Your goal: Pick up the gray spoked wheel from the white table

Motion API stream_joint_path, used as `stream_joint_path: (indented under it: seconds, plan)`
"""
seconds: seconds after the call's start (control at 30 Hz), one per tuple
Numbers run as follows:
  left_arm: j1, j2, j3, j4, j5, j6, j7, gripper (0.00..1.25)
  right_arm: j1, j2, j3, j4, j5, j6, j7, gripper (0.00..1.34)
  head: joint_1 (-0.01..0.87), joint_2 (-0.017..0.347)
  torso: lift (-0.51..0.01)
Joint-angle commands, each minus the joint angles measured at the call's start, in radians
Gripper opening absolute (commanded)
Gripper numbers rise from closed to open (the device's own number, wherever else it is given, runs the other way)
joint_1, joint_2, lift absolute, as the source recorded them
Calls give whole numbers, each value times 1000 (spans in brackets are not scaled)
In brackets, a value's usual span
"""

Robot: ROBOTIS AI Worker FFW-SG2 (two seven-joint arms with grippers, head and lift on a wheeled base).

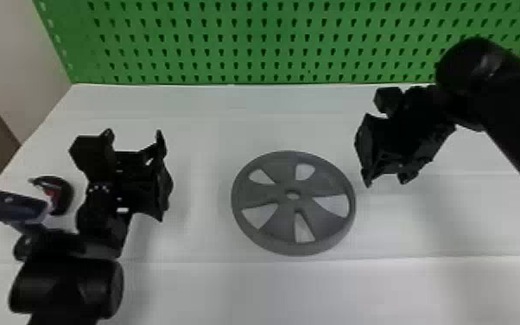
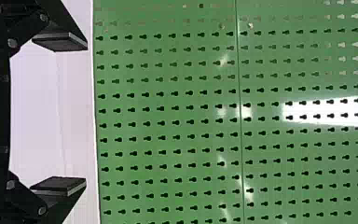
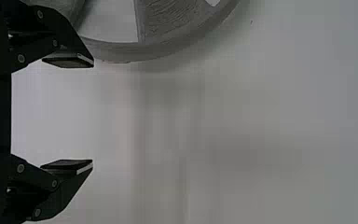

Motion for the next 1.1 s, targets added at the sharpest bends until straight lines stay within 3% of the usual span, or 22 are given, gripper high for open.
stream_joint_path:
  seconds: [0.0, 0.17, 0.57, 1.07]
  plan:
    - [5, 0, 5, 0, 3, 0, 0, 1003, -9, 23, -3, 28, -87, 9, -65, 844, 770, 44, -98]
    - [3, 0, 4, 0, 4, 0, 0, 1003, -10, 35, 34, 12, -183, -13, -158, 844, 770, 44, -98]
    - [6, 0, 8, 0, 9, 0, 0, 1003, -21, 29, 153, 3, -352, -26, -160, 844, 770, 44, -98]
    - [8, 0, 8, 0, 10, 0, 0, 997, -28, 18, 184, 5, -384, -29, -160, 844, 770, 44, -98]
